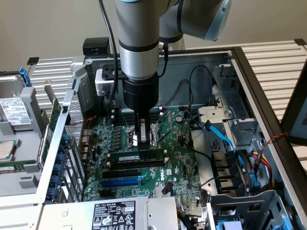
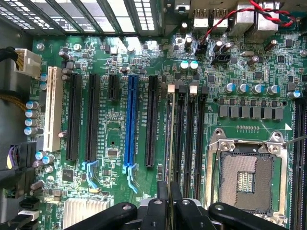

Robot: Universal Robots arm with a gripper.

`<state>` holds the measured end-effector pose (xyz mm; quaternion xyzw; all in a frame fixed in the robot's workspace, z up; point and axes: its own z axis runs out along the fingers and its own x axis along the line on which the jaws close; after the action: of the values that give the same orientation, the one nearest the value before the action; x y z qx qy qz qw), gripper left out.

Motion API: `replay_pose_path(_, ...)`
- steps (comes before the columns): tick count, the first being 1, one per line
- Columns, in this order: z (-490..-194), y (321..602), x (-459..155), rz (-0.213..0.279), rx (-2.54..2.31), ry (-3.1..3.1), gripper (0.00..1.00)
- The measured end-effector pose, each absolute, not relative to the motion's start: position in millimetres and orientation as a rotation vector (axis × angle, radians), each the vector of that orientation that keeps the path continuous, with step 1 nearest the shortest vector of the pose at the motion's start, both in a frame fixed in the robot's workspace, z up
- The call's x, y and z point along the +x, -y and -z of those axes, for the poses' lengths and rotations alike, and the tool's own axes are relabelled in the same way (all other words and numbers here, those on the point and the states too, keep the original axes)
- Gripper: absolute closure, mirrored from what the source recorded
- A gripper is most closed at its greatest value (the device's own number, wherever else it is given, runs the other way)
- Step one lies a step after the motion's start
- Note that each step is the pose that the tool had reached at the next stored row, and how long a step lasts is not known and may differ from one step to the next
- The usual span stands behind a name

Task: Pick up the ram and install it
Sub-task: 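Insert the ram into the slot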

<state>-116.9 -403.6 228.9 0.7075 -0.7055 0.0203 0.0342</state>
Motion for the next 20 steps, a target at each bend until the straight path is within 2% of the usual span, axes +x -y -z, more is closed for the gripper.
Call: replay_pose_path(20,-227.7,403.1,-119.0,-0.071,2.179,2.172,0.86)
